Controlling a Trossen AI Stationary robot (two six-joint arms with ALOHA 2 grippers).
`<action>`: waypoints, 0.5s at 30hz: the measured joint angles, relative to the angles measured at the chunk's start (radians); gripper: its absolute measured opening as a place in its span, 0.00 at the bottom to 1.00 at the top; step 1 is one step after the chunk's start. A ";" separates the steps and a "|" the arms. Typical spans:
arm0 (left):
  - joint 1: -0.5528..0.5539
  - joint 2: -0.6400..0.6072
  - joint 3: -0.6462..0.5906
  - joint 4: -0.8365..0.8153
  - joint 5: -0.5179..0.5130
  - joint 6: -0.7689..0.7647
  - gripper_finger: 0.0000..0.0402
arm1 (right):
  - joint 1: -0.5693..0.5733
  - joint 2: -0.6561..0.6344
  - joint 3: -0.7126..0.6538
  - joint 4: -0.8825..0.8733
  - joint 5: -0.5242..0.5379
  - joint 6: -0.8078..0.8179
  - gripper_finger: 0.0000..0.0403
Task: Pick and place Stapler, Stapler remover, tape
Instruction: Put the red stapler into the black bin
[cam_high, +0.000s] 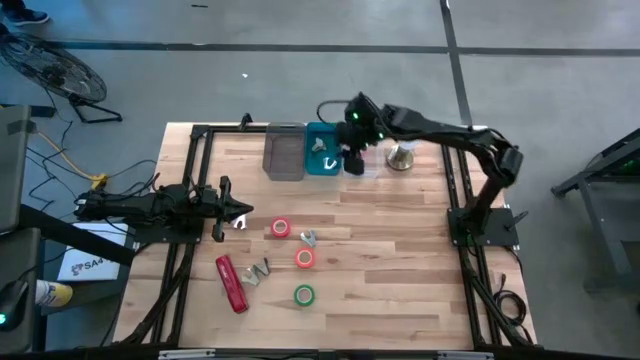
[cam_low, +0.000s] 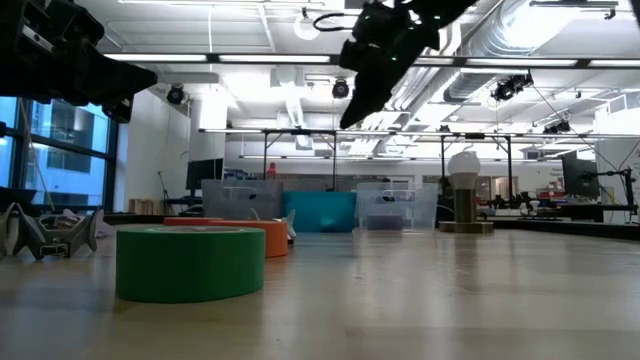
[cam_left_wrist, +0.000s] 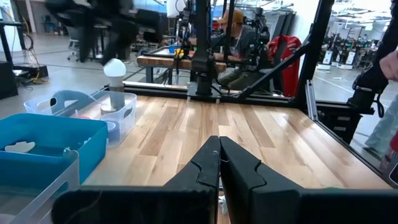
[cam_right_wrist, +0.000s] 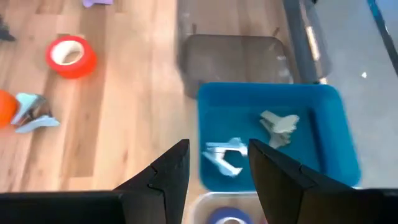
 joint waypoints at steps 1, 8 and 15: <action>0.000 0.000 0.000 0.000 0.000 0.000 0.01 | 0.012 -0.030 -0.052 0.045 0.007 0.013 0.38; 0.000 0.000 0.000 0.000 0.000 0.000 0.01 | 0.098 -0.243 -0.309 0.187 0.136 0.119 0.38; 0.000 0.000 0.000 0.000 0.000 0.000 0.01 | 0.211 -0.429 -0.508 0.240 0.171 0.363 0.38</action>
